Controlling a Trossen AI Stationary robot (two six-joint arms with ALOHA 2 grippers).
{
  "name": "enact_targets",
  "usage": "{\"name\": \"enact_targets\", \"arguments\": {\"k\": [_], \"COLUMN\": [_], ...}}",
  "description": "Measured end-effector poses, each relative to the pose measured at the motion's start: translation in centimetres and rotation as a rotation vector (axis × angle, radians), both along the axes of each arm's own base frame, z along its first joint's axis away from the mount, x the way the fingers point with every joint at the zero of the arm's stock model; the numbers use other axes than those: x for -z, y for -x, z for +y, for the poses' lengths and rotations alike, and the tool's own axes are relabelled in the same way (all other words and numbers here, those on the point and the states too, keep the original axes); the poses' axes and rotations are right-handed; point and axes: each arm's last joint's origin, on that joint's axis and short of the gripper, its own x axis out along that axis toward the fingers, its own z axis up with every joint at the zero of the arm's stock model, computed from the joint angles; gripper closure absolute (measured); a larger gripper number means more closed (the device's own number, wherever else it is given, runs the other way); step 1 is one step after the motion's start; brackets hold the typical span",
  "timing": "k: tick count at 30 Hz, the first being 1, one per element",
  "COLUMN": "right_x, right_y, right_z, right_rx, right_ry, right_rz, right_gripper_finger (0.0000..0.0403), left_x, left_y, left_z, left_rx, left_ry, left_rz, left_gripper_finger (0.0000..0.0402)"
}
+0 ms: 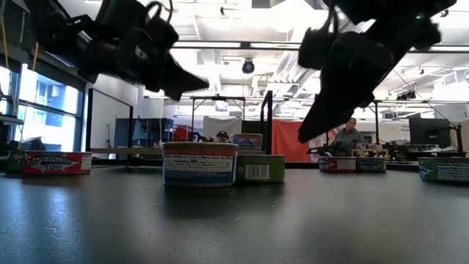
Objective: Stack canned seafood by type on shelf
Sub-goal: Put the green tuna can on the shelf
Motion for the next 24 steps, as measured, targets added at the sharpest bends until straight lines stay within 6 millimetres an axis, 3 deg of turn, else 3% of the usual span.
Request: {"name": "enact_targets", "arguments": {"k": [8, 12, 16, 20, 24], "right_x": [2.7, 2.3, 0.9, -0.1, -0.2], "right_y": [-4.1, -6.6, -8.6, -9.4, -9.5], "right_z": [-1.1, -2.7, -4.0, -4.7, -4.7], "right_rx": [0.094, 0.222, 0.236, 0.201, 0.189], "right_ry": [0.081, 0.199, 0.254, 0.283, 0.296], "right_rz": [0.066, 0.019, -0.027, -0.044, -0.045], "right_gripper_finger": [0.0306, 0.0326, 0.0331, 0.0331, 0.0331], "left_x": [1.5, 1.2, 1.1, 1.6, 2.0], "left_y": [0.3, 0.8, 1.2, 1.6, 1.7], "left_z": [0.1, -0.1, -0.4, -1.3, -3.1], "left_rx": [-0.053, -0.083, -0.106, -0.048, 0.06], "left_ry": [-0.04, -0.107, -0.156, -0.203, -0.279], "left_rz": [0.152, 0.181, 0.225, 0.29, 0.314], "left_gripper_finger": [0.0401, 0.0401, 0.0401, 0.0397, 0.0366]}}
